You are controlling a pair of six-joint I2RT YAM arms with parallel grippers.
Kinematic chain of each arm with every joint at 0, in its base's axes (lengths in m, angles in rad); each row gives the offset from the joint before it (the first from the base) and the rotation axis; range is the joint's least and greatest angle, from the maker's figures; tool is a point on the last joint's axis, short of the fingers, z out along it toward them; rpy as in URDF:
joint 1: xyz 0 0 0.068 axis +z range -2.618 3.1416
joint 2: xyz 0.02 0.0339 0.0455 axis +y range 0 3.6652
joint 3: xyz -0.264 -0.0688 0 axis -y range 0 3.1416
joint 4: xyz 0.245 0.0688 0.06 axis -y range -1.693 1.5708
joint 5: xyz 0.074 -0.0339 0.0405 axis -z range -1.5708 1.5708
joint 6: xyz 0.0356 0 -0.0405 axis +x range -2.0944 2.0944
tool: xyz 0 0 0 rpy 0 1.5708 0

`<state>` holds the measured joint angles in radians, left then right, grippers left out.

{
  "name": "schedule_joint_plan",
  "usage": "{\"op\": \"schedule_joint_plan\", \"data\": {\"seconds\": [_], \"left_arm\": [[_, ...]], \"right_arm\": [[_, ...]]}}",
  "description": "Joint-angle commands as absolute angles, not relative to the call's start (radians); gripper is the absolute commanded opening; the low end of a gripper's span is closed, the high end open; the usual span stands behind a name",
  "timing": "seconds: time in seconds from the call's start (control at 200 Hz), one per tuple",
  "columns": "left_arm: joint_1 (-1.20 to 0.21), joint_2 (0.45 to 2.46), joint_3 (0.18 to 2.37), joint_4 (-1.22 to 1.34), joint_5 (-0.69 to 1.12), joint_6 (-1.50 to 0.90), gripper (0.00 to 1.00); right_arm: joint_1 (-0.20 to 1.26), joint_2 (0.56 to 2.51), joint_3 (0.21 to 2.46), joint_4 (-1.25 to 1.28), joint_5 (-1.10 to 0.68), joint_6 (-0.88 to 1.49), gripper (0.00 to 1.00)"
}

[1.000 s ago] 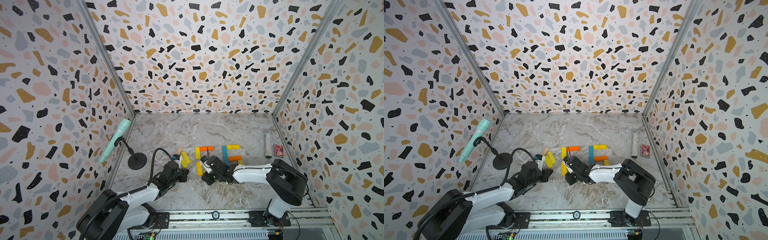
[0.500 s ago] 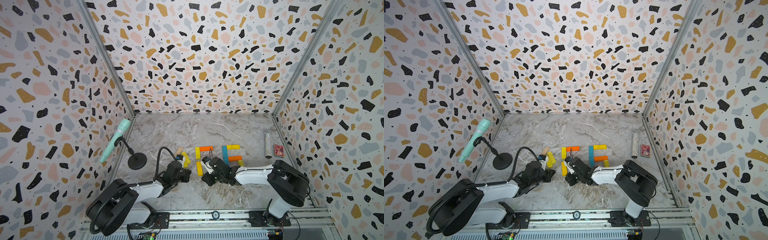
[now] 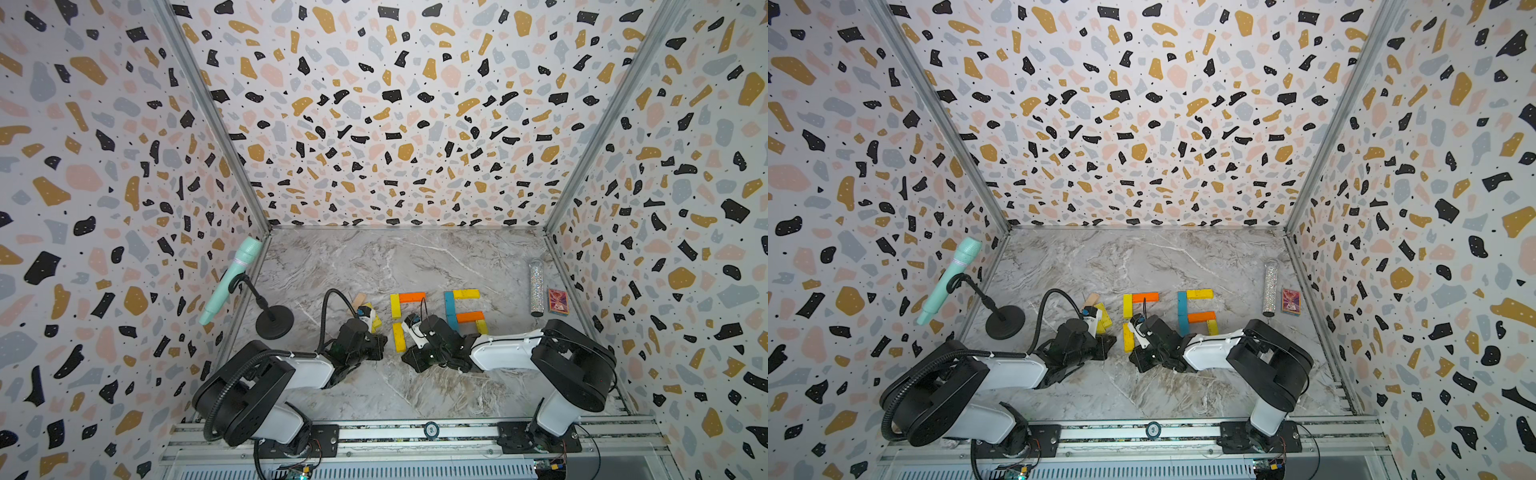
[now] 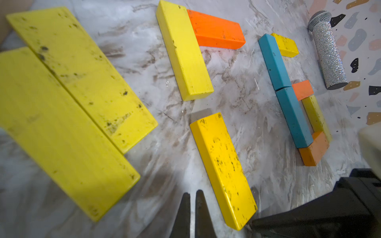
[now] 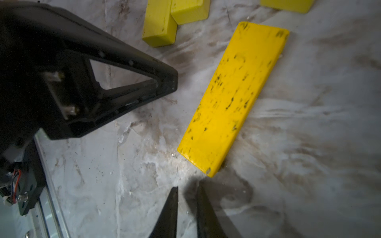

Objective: Assemble the number 6 with building blocks
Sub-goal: Assemble the building block at the center of the board.

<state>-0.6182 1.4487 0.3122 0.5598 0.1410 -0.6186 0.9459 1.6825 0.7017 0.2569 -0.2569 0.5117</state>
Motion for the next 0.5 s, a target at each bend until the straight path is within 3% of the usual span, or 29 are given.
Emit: {"op": "schedule_joint_plan", "data": {"seconds": [0.0, 0.496], "left_arm": [[-0.623, 1.463, 0.337, 0.612, 0.133, -0.617, 0.00], [-0.623, 1.521, 0.362, 0.619, 0.133, -0.603, 0.00]], "right_arm": [[0.938, 1.699, 0.695, 0.270, -0.265, 0.520, 0.19], [0.920, 1.704, 0.676, 0.310, -0.254, 0.543, 0.19]]}}
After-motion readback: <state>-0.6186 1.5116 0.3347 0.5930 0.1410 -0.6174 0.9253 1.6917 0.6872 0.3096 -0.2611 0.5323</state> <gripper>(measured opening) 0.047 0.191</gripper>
